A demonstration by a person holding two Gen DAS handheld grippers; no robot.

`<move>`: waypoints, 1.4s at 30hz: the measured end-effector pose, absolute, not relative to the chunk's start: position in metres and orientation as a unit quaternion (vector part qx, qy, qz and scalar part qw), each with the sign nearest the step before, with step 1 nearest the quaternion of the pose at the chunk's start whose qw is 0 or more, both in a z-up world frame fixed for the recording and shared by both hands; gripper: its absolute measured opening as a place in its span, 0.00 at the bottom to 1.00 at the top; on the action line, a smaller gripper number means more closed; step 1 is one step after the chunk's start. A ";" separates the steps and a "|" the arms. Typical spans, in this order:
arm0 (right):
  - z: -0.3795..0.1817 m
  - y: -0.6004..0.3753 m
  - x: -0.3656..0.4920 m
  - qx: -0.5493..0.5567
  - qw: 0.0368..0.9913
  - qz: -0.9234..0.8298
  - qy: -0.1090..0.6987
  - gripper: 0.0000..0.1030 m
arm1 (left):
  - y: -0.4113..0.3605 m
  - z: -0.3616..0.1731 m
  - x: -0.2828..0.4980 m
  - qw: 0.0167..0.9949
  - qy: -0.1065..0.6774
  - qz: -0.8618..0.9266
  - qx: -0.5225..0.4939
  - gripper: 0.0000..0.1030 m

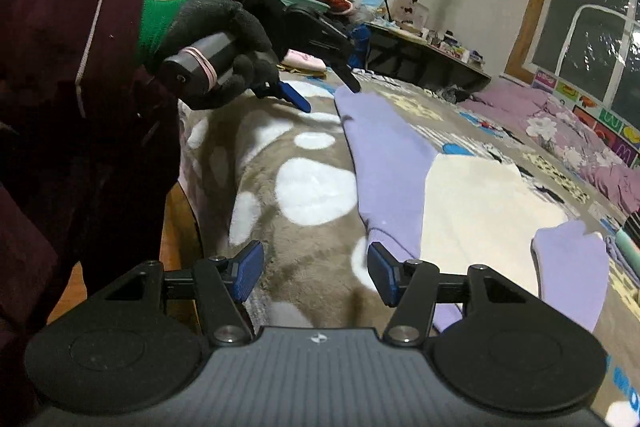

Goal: Fold clothes

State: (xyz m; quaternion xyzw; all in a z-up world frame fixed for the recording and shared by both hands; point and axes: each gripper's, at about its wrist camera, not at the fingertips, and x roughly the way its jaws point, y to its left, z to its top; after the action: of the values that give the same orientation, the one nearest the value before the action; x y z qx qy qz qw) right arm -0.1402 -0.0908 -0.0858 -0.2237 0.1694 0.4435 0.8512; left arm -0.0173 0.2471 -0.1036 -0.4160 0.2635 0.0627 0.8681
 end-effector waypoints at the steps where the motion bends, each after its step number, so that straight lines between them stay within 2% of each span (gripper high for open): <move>1: -0.086 -0.092 -0.138 -0.219 0.854 0.440 0.170 0.56 | 0.248 -0.104 -0.016 0.868 0.261 0.063 -0.417 0.71; 9: -0.088 -0.117 -0.112 -0.148 0.883 0.401 0.192 0.57 | 0.262 -0.109 0.011 0.866 0.229 0.082 -0.436 0.54; 14: -0.092 -0.129 -0.102 -0.112 0.893 0.386 0.201 0.57 | 0.284 -0.112 0.031 0.867 0.213 0.086 -0.442 0.51; 16: -0.094 -0.133 -0.099 -0.102 0.896 0.380 0.206 0.57 | 0.292 -0.116 0.039 0.868 0.216 0.084 -0.440 0.43; 17: -0.095 -0.134 -0.097 -0.097 0.897 0.378 0.208 0.57 | 0.296 -0.118 0.042 0.867 0.218 0.084 -0.439 0.35; 25: -0.098 -0.147 -0.079 -0.050 0.907 0.358 0.217 0.57 | 0.302 -0.125 0.056 0.867 0.221 0.065 -0.442 0.29; 28: -0.099 -0.151 -0.074 -0.034 0.909 0.353 0.219 0.57 | 0.296 -0.121 0.060 0.872 0.229 0.065 -0.429 0.05; 29: -0.098 -0.153 -0.072 -0.029 0.910 0.352 0.219 0.57 | 0.294 -0.118 0.060 0.873 0.227 0.062 -0.428 0.02; 34: -0.095 -0.160 -0.067 -0.002 0.914 0.347 0.212 0.57 | 0.270 -0.088 0.057 0.896 0.193 0.022 -0.400 0.01; 42: -0.090 -0.187 -0.057 0.092 0.913 0.337 0.209 0.57 | 0.184 -0.025 0.044 0.941 0.158 -0.051 -0.295 0.01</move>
State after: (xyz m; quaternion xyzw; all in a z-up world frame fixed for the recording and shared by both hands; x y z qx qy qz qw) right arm -0.0571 -0.1872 -0.0901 0.0924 0.2092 0.3370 0.9133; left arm 0.0441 0.1842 -0.0252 -0.2947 0.1584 -0.0510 0.9410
